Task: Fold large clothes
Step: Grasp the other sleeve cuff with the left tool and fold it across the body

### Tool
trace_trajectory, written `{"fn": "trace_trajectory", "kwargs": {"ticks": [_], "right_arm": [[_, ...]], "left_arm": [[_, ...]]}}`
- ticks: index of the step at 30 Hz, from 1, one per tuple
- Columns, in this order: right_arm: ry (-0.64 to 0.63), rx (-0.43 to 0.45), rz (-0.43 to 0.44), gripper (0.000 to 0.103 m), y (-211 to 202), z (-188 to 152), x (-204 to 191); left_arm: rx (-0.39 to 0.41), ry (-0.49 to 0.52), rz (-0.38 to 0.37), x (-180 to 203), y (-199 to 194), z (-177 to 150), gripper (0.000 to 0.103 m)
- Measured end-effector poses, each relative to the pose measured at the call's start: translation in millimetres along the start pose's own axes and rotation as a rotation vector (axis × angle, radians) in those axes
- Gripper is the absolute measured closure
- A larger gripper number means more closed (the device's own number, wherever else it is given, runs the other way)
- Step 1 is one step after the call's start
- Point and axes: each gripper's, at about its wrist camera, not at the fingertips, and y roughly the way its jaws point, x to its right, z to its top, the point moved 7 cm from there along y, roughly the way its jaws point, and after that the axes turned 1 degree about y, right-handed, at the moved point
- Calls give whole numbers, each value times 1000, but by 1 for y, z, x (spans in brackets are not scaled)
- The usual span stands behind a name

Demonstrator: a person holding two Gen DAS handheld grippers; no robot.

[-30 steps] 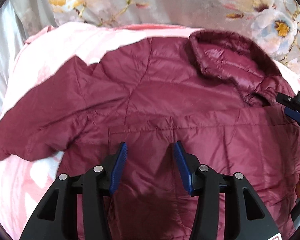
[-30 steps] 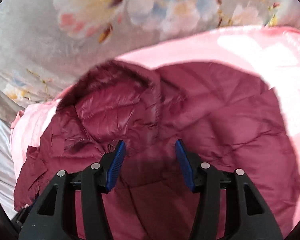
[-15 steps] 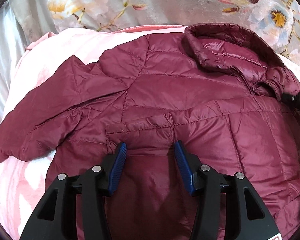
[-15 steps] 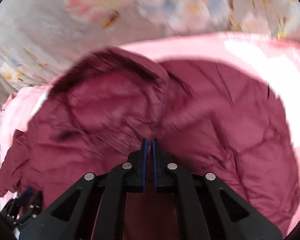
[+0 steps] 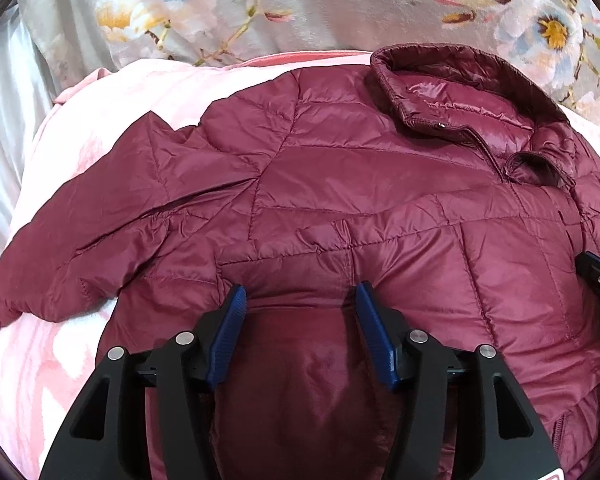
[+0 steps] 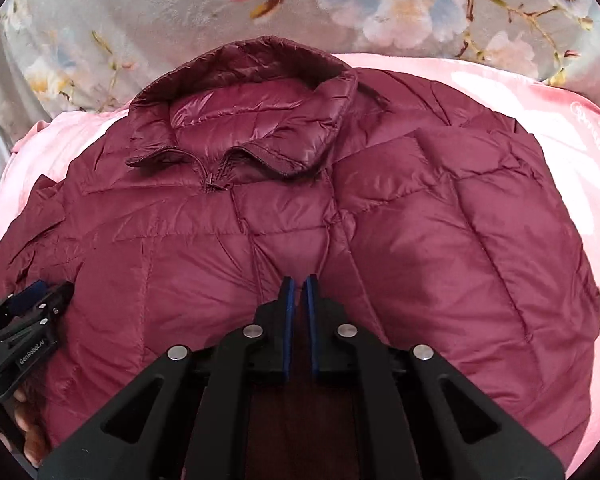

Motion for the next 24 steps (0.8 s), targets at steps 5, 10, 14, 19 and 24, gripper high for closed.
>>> {"fn": "trace_trajectory", "kwargs": {"ticks": [5,10,14,19,24], "right_arm": [[1,3,-51,98,-6,-1,-1],[37,30,31,94,-60,-23,-33],[15,54,84,80,-97,-58,-69],[-19,32,89,78,-117,-113,-101],[-73,26,62,71,-122,-146,-116]], "left_arm": [[-6,-8,-4,-3,-2,0,45],[-24,-126,-86,-47,-41,-6,44],[-7,-253,-96,-132,-71,-19,36],[-31,-412,9,-251,-71,-52,36],[-87,-626,111,-370,-52,-87,36]]}}
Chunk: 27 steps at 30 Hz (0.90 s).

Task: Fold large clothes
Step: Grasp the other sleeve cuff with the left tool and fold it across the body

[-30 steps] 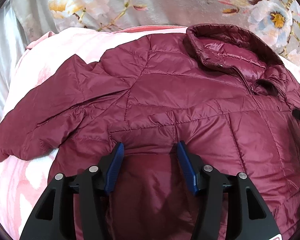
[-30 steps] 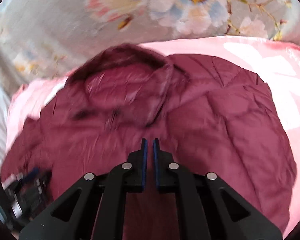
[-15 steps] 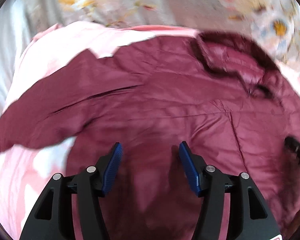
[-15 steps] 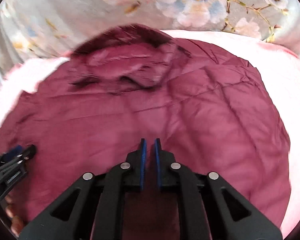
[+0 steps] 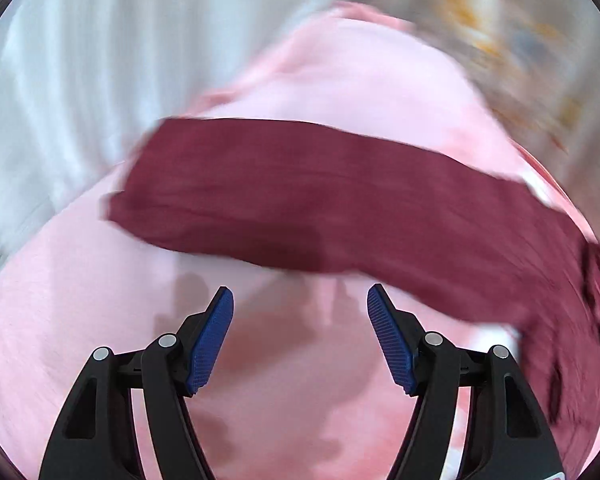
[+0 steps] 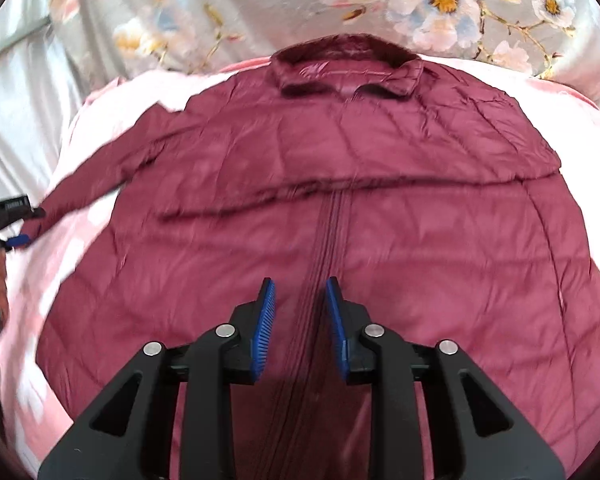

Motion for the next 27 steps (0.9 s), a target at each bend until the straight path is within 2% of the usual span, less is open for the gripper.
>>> {"fn": "trace_trajectory", "kwargs": {"ticks": [2,4,8,10,11,12,13,17,20,21,23,27], "right_arm": [[-28,9,-17,64,0,-8,-4],[-60,22,-45,62,1,-14,-8],[-89,28,-74,58,4,-17,-12],[-85,27,-69,57,5,-17,-12],[-83,27,-66,57,4,-18,-11],[-80,27,-63,57,4,-17,-11],[-78,28,-62,57,4,-17,-10],[-56,40,-62,56,-1,-17,-7],[-2,47,-35,56,-9,-14,-1],[9,47,-30,56,-11,-13,1],[27,55,-31,56,-18,-11,7],[65,88,-54,55,-38,-2,30]], "left_arm": [[-9,-66,19,-28,10,10,36],[-9,-128,37,-53,20,22,36],[-26,-182,30,-66,35,32,39],[-15,-160,25,-57,34,35,55],[-16,-142,25,-51,34,37,80],[-16,-130,29,-45,33,38,100],[-10,-115,27,-39,31,40,101],[88,-4,16,13,-3,53,103],[186,113,-47,74,-53,58,103],[239,148,-86,102,-75,58,103],[291,248,-168,161,-116,49,103],[335,428,-323,265,-173,9,103]]}}
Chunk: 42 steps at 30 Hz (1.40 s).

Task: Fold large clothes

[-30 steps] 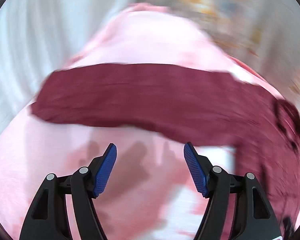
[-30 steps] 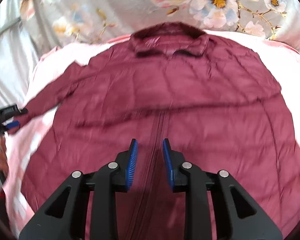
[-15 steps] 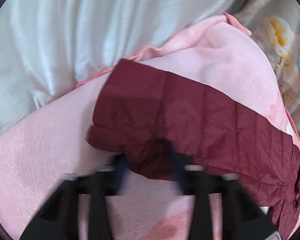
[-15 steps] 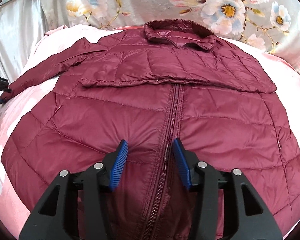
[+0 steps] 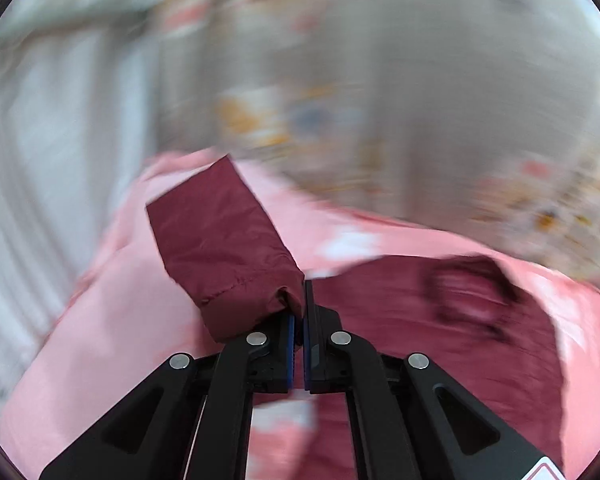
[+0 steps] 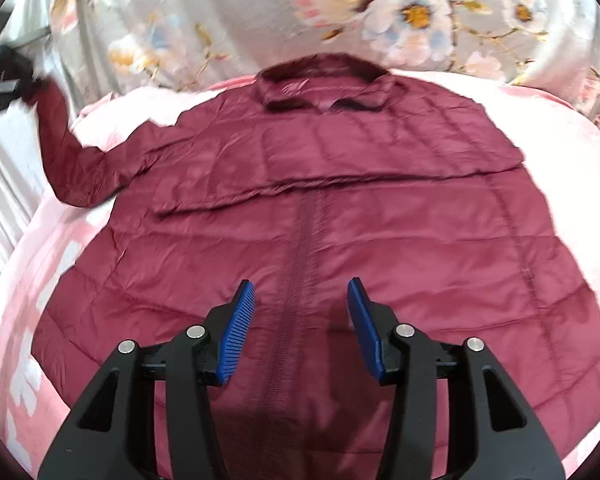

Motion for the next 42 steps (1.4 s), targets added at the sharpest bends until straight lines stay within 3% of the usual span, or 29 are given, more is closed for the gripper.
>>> {"fn": "trace_trajectory", "kwargs": {"ticks": [5,8,11,13,15,20,24,29,31,34,36,38,42], "right_arm": [[45,29,-47,53,-15,7,38],[88,29,-82,52,-22,5,72],[123,19,-108,50,-23,4,102],[138,20,-111,44,-24,5,116],[144,26,-107,42,-24,10,125],[166,47,-27,37,-16,44,127],[211,56,64,30,6,80,120],[276,18,38,28,48,98,128],[307,-33,40,28,69,95,131],[274,-84,21,56,87,94,127],[226,-86,-2,95,89,103,123],[211,-46,14,99,80,123,120],[157,131,-1,101,37,184,116]], "left_arm": [[-68,122,-205,141,-2,-28,103],[-147,171,-262,202,13,-68,101],[-263,188,-317,242,34,-114,92],[-324,189,-338,251,49,-136,90],[-359,168,-369,251,55,-147,79],[-310,46,-377,197,45,-130,61],[-261,-41,-236,120,61,-103,58],[-302,-182,-81,28,105,-100,58],[-329,-219,-60,7,117,-108,58],[-364,-259,-52,-12,130,-120,58],[-379,-277,-59,-16,136,-124,58],[-380,-289,-75,-16,137,-121,59],[-340,-279,-82,-8,136,-102,59]]}}
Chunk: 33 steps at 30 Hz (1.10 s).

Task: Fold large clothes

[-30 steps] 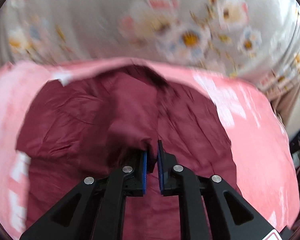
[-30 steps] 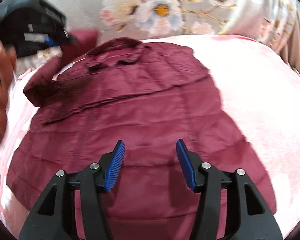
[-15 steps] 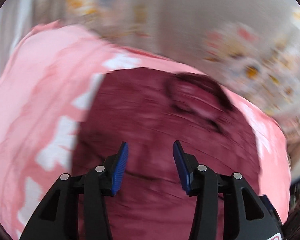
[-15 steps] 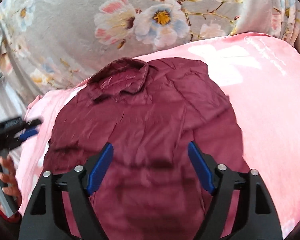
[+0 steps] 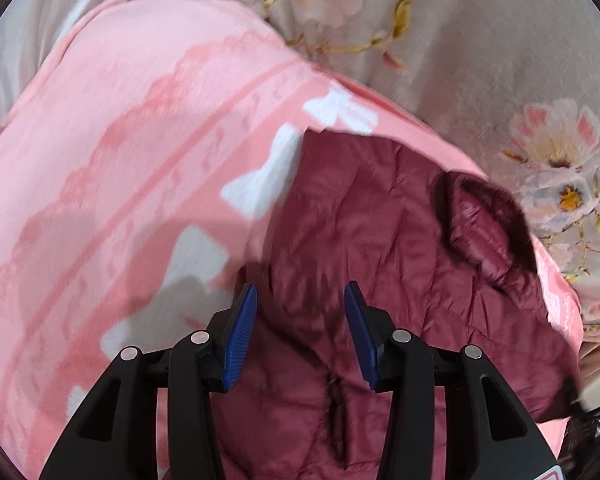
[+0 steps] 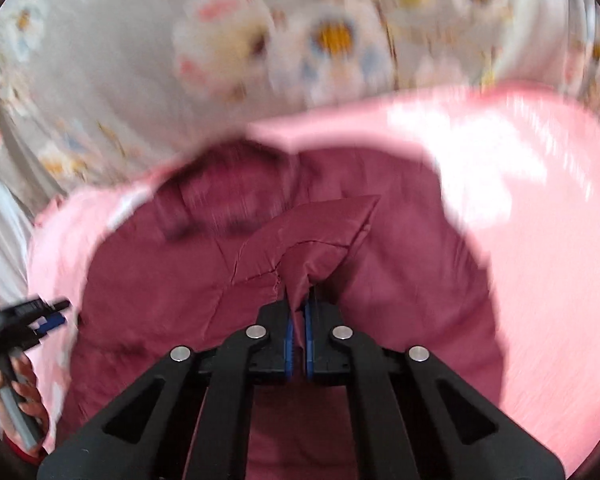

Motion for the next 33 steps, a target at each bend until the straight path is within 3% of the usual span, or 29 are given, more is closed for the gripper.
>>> {"fn": "trace_trajectory", "kwargs": {"ticks": [2,4,8,12,21,22,24,28,33], "right_arm": [[-29,37,-25,101,-5,15,0],[-52,19,-67,101,4,11,7],[-28,-133,-111,101,52,-36,35],[-1,-194,-101,100,72,-72,48],[3,-205,-88,98,76,-85,46],[10,-202,-98,96,70,-82,48],[39,-162,-120,83,52,-69,54],[36,-66,-87,81,21,-34,39],[-30,-106,20,81,40,-24,-19]], "left_arm": [[19,21,16,9,-1,7,59],[19,61,62,17,8,7,59],[-32,128,179,17,41,-9,64],[-15,162,225,9,55,-21,64],[43,264,320,17,58,-27,59],[40,273,326,17,56,-27,59],[29,292,339,18,46,-25,60],[57,260,258,37,14,-12,60],[41,309,132,108,7,-9,60]]}}
